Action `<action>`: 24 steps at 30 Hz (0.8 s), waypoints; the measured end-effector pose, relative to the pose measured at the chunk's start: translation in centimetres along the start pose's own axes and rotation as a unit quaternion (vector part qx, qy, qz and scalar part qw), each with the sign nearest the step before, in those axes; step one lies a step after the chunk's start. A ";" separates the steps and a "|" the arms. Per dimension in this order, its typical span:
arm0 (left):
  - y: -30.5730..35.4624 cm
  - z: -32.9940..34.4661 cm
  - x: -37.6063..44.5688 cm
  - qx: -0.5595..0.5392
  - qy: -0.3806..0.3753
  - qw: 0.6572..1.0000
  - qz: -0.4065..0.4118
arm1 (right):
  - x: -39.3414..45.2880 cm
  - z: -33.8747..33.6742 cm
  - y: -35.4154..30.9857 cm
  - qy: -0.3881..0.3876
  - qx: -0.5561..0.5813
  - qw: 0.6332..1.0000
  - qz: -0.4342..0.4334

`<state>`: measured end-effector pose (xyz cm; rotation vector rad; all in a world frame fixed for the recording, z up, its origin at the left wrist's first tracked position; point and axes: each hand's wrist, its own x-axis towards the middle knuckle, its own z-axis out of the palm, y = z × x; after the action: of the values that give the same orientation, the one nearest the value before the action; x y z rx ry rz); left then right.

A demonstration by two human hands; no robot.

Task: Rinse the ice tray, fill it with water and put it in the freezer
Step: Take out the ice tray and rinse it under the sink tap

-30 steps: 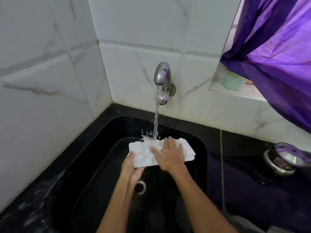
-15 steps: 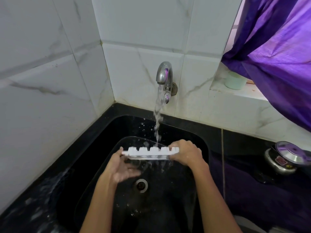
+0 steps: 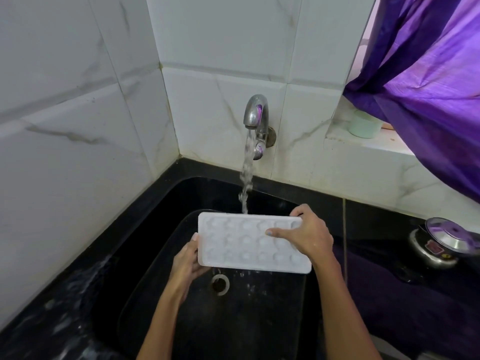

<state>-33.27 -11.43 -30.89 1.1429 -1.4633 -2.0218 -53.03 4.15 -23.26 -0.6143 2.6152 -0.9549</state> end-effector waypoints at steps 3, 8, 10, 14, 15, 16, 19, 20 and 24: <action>-0.2 1.3 0.2 -0.048 0.012 0.999 -0.004 | 0.1 0.8 0.6 0.046 0.054 0.997 0.022; -0.1 3.8 1.0 -0.171 0.018 0.984 -0.056 | -0.3 1.7 2.7 0.077 0.257 0.960 0.085; 0.0 4.5 1.3 -0.169 0.029 0.983 -0.059 | -0.5 1.8 4.1 0.070 0.309 0.942 0.114; 0.5 6.2 1.7 -0.188 0.047 0.979 -0.056 | -1.2 2.5 6.5 0.067 0.393 0.904 0.156; 0.6 6.7 1.9 -0.188 0.049 0.979 -0.055 | -1.4 2.7 6.8 0.082 0.412 0.893 0.160; 0.8 7.2 2.0 -0.187 0.050 0.980 -0.053 | -1.6 2.9 6.9 0.100 0.429 0.883 0.163; 0.9 8.7 2.2 -0.210 0.040 0.975 -0.063 | -1.9 3.4 6.7 0.163 0.463 0.853 0.174; 1.1 9.2 2.2 -0.220 0.043 0.972 -0.070 | -1.9 3.4 6.6 0.185 0.471 0.844 0.177; 1.3 10.7 2.3 -0.219 0.071 0.970 -0.077 | -2.1 3.6 6.7 0.248 0.471 0.827 0.179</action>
<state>-43.29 -7.19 -29.34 1.2019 -0.8227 -2.1680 -51.73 7.82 -30.13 0.4154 2.0305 -2.2131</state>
